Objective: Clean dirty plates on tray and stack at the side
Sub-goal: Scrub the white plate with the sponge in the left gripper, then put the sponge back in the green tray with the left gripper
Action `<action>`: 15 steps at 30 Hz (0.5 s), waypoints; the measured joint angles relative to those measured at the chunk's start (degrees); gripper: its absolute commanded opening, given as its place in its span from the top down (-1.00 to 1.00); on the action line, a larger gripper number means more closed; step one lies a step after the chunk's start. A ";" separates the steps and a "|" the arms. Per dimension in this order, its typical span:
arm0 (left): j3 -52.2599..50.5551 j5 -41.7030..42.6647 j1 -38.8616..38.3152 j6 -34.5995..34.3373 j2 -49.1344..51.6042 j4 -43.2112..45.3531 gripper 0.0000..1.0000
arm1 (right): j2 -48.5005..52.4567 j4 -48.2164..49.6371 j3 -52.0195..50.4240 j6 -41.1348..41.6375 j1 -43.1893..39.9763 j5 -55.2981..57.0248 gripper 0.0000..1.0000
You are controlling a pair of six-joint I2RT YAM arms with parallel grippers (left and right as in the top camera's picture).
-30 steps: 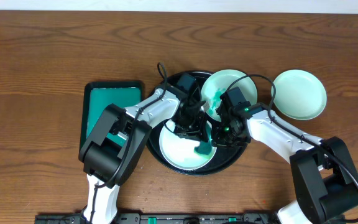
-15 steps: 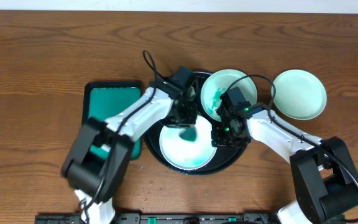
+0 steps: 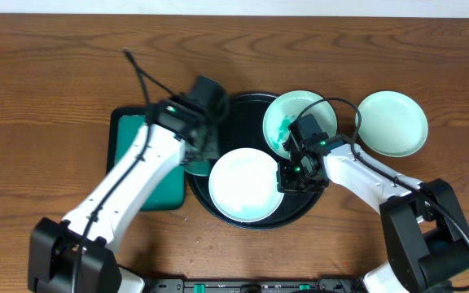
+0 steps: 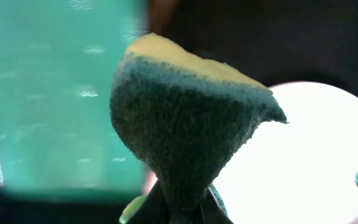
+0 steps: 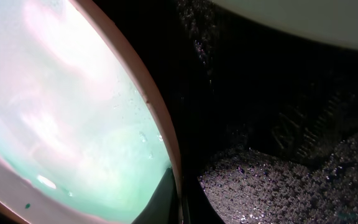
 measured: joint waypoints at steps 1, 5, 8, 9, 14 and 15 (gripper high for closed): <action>0.00 -0.70 1.75 -0.15 0.09 -0.20 0.86 | 0.00 0.04 0.00 0.00 0.00 0.00 0.97; 0.00 -2.64 10.67 -0.42 0.50 -0.35 0.86 | 0.00 0.31 0.00 0.00 0.00 0.00 0.98; 0.00 -2.14 16.00 0.07 1.64 -0.33 0.86 | 0.00 0.42 0.00 0.00 0.00 0.00 0.98; 0.00 -1.88 17.53 0.37 2.45 -0.35 0.86 | 0.00 0.46 0.00 0.00 0.00 0.00 0.97; 0.00 0.94 21.68 2.16 9.70 0.20 0.86 | 0.00 0.57 -0.04 0.00 0.00 -0.02 0.97; 0.00 1.29 21.90 2.45 11.39 0.57 0.85 | 0.00 0.55 -0.04 0.00 0.00 -0.02 0.97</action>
